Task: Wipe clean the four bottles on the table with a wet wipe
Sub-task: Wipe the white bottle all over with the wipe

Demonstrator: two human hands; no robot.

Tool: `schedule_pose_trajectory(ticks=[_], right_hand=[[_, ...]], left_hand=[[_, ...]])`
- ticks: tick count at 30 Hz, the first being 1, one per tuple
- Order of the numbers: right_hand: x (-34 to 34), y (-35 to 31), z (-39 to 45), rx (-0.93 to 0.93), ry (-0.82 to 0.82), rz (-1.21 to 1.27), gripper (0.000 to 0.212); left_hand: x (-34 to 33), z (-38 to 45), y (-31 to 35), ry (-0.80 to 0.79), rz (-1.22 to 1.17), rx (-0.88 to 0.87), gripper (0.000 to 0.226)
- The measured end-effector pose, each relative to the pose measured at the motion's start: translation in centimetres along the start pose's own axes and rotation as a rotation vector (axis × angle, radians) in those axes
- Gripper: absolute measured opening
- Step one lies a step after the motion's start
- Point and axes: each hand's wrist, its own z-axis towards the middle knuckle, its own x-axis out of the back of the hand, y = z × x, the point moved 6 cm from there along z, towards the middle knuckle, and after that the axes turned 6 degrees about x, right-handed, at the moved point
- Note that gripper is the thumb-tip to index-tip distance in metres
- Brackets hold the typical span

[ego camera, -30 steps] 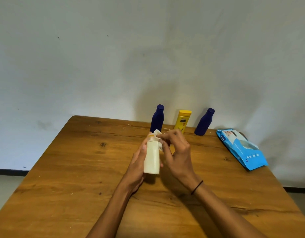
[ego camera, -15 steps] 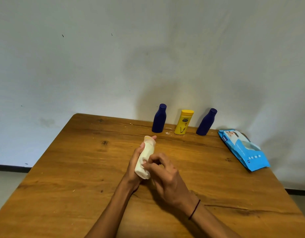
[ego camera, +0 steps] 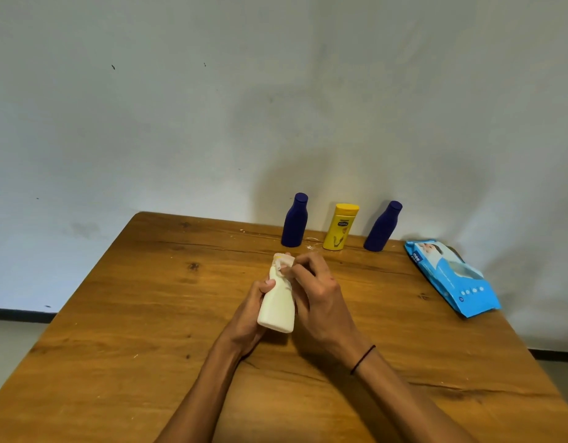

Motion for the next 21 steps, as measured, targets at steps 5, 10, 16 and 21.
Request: schedule_pose_trajectory(ticks=[5,10,16,21], right_hand=[[-0.6,-2.9,-2.3,0.291,-0.168,-0.089,0.03],[0.3,-2.7,-3.2,0.459,-0.226,-0.22,0.026],[1.5,-0.4,-0.6,0.303,-0.152,-0.261,0.051],[1.2,-0.1,0.7,0.061,-0.04,-0.1,0.047]], left_hand=[[0.9,0.1,0.5,0.052,-0.107,-0.013,0.059],[0.4,0.1,0.3,0.07,-0.034,-0.008,0.072],[-0.6,-0.2,0.3,0.013,0.088,-0.017,0.057],[-0.4,-0.1,0.2,0.03,0.09,-0.017,0.059]])
